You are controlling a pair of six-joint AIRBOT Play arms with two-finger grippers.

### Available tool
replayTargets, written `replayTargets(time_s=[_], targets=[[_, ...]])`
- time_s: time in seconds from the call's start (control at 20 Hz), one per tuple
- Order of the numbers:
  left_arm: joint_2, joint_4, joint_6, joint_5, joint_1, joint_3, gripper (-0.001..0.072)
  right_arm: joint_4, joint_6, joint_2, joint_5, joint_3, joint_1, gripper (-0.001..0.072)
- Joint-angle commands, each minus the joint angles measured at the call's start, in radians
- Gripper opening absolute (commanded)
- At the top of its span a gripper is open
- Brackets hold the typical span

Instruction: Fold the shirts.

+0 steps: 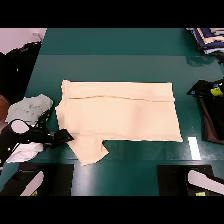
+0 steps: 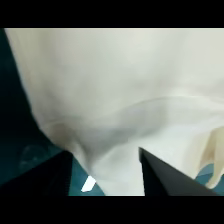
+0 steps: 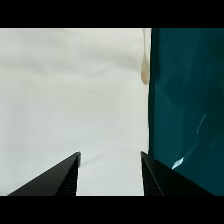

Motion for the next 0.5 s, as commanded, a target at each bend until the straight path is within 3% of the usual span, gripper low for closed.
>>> replayTargets(time_s=[0.0,0.05,0.1,0.25,0.4,0.45], targets=[[0.004,-0.054,0.023,0.083,-0.001,-0.048,0.0429,0.004,-0.001,0.001,0.024,0.0,0.0,0.043],[0.004,-0.058,0.027,0.083,-0.001,-0.048,0.0194,0.003,-0.001,0.001,0.045,0.0,0.0,0.043],[0.004,-0.064,0.047,0.08,-0.001,-0.048,0.0033,-0.007,-0.001,0.001,0.074,0.0,-0.003,0.043],[0.005,-0.074,0.09,0.026,-0.001,-0.016,0.0027,-0.027,-0.001,0.042,0.117,-0.089,-0.061,0.043],[0.005,-0.074,0.115,0.005,-0.001,0.048,0.0027,-0.095,0.0,0.126,0.104,-0.316,-0.179,0.0434],[0.005,-0.075,0.126,0.006,-0.001,0.064,0.0027,-0.093,-0.001,0.143,0.103,-0.393,-0.224,0.0488]])
